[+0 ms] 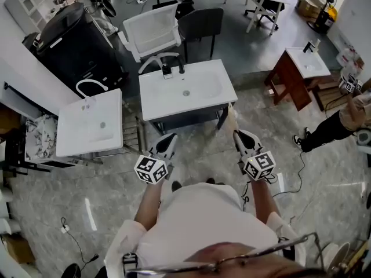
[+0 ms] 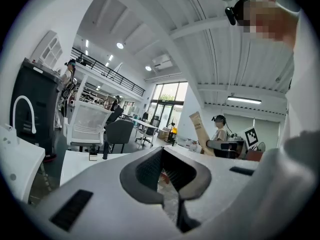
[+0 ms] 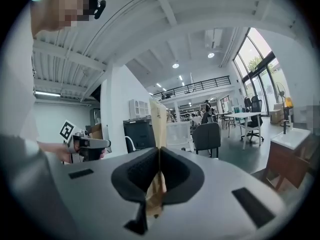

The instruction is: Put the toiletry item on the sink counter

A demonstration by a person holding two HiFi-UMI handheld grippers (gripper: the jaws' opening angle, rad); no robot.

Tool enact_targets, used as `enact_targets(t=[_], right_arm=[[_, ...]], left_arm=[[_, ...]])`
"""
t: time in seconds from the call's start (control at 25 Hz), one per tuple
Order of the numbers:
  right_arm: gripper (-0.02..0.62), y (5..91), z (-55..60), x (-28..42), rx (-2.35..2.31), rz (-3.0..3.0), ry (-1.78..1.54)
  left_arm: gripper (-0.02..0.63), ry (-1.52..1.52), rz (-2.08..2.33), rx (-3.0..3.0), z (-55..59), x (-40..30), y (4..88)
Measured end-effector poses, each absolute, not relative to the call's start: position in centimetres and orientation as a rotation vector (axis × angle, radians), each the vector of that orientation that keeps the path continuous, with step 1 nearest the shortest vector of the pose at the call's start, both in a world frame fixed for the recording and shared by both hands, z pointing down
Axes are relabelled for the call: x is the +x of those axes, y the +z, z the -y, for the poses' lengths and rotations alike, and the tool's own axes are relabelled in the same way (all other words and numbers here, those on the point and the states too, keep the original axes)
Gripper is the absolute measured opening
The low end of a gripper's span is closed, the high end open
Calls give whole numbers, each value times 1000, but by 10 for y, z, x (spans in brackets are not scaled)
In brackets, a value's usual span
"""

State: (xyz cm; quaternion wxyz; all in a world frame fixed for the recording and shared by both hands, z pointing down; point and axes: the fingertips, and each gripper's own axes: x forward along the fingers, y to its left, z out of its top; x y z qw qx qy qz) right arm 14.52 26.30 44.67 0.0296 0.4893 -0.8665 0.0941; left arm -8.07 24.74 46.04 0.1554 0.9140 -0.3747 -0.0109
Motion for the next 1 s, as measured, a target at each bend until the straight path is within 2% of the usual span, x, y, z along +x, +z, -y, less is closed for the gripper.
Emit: enact_targets(t=[1.0], right_arm=[[12, 466, -263, 220, 1355, 2742, 315]], left_arm=[[3, -16, 1182, 2540, -269, 1, 479]])
